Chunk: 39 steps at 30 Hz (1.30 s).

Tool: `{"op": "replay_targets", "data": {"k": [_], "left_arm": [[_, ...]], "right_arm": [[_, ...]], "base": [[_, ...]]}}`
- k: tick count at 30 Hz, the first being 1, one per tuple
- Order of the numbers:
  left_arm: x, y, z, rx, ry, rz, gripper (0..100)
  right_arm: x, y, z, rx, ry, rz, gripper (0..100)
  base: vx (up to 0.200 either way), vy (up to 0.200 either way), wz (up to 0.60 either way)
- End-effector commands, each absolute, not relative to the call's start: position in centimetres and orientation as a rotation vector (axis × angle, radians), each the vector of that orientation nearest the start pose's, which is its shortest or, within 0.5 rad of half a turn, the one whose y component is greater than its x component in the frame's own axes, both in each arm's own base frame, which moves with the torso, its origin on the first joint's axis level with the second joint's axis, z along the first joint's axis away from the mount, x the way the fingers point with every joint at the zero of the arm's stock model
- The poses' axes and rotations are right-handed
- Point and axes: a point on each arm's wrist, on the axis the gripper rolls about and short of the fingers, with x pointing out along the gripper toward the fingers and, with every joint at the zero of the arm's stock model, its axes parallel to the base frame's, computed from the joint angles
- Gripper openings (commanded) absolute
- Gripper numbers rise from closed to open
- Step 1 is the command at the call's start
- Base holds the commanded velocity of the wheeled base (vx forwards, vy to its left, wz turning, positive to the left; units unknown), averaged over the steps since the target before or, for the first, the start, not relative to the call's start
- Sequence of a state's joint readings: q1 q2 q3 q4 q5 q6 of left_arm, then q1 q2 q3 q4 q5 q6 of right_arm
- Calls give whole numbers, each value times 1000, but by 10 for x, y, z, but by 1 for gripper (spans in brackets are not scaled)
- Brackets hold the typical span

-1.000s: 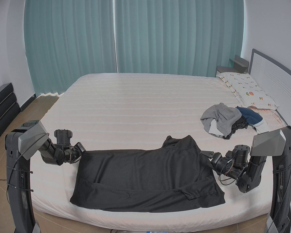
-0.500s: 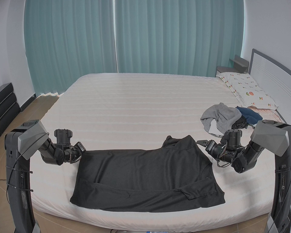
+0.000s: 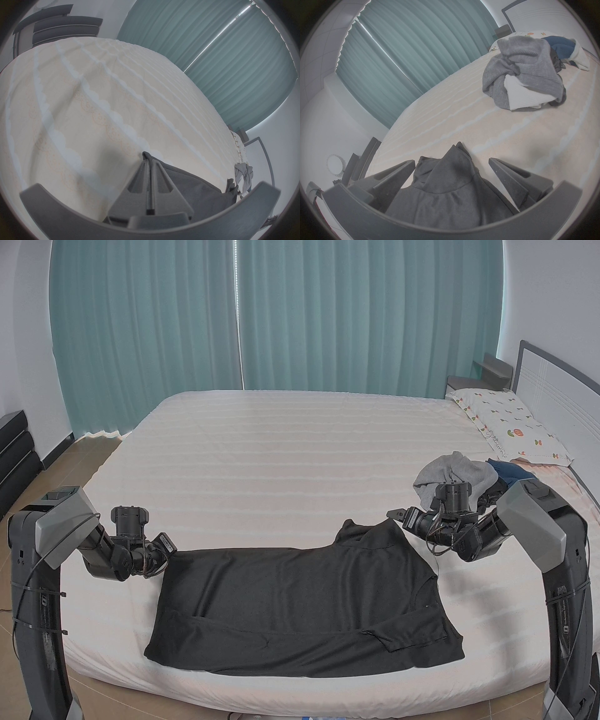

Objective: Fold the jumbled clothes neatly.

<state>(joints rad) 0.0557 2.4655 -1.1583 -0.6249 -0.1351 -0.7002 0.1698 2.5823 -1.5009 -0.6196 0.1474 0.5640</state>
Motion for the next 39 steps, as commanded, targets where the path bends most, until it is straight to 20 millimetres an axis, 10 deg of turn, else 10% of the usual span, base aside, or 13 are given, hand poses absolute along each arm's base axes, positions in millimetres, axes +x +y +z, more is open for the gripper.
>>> {"op": "replay_targets", "data": {"k": [1, 11, 12, 39], "left_arm": [[430, 22, -22, -742, 678, 158, 0], [430, 22, -22, -743, 679, 155, 0], [430, 22, -22, -743, 681, 156, 0], [435, 33, -4, -781, 616, 168, 0]], "right_arm": [[493, 89, -29, 539, 567, 171, 100], [498, 94, -33, 547, 559, 183, 100], [498, 94, -33, 547, 558, 183, 0], [475, 65, -4, 662, 472, 186, 0]], "base": [[0, 0, 0], [0, 0, 0], [0, 0, 0], [0, 0, 0]]}}
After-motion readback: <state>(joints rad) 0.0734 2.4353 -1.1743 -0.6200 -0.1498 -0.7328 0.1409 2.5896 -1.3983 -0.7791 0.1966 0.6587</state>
